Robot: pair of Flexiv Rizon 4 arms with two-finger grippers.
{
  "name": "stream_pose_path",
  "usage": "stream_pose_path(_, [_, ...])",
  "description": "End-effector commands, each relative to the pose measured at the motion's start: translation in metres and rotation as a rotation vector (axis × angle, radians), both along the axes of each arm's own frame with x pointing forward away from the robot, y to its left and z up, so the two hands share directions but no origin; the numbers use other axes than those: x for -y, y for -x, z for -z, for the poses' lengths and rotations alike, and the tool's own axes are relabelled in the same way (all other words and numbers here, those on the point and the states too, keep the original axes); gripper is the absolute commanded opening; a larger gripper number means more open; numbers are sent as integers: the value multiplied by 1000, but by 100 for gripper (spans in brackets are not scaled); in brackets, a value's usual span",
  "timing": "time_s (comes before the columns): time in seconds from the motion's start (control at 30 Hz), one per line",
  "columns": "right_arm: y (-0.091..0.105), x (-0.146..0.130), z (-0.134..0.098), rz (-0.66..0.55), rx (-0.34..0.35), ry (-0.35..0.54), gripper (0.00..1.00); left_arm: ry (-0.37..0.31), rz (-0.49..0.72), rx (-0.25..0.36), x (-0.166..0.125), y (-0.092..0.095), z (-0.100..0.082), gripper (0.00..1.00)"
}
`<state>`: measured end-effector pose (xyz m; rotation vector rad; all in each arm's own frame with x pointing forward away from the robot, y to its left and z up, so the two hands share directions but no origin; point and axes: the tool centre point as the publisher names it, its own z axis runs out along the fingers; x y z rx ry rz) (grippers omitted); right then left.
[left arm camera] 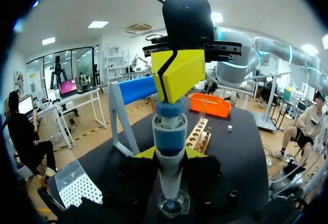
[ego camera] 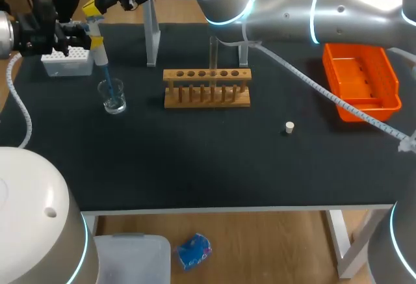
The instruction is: Invert the test tube, pick up the pipette, mount the tip to pipette, aspirate from beaker and dispense into the tube, eject the tip, return the pipette, and cap with the stopper.
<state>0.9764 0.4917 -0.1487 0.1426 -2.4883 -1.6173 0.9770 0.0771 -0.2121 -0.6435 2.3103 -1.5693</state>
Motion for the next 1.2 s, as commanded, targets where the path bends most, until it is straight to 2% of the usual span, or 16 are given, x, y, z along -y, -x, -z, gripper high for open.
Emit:
stream_pose_path(0.03, [0,0,10,-2,-5,-1,0,2,-2,6,0,0,-3,0])
stream_pose_path(0.27, [1,0,13,-8,-7,9,0,2,-2,6,0,0,-3,0])
stream_pose_path(0.43, [-1,1,1,2,29,-9,0,2,-2,6,0,0,-3,0])
stream_pose_path(0.5, [-1,2,-7,2,47,-17,40,2,-2,6,0,0,-3,0])
stream_pose_path(0.53, [-1,3,-11,8,53,-25,100,2,-2,6,0,0,-3,0])
stream_pose_path(0.7, [2,12,-31,6,94,-46,100,2,-2,6,0,0,-3,0])
stream_pose_path(0.87, [6,35,-52,17,143,-57,100,2,-2,6,0,0,-3,0])
stream_pose_path(1.07, [16,94,-81,48,220,-30,100,2,-2,6,0,0,-3,0])
stream_pose_path(1.2, [28,154,-92,92,264,-9,100,2,-2,6,0,0,-3,0])
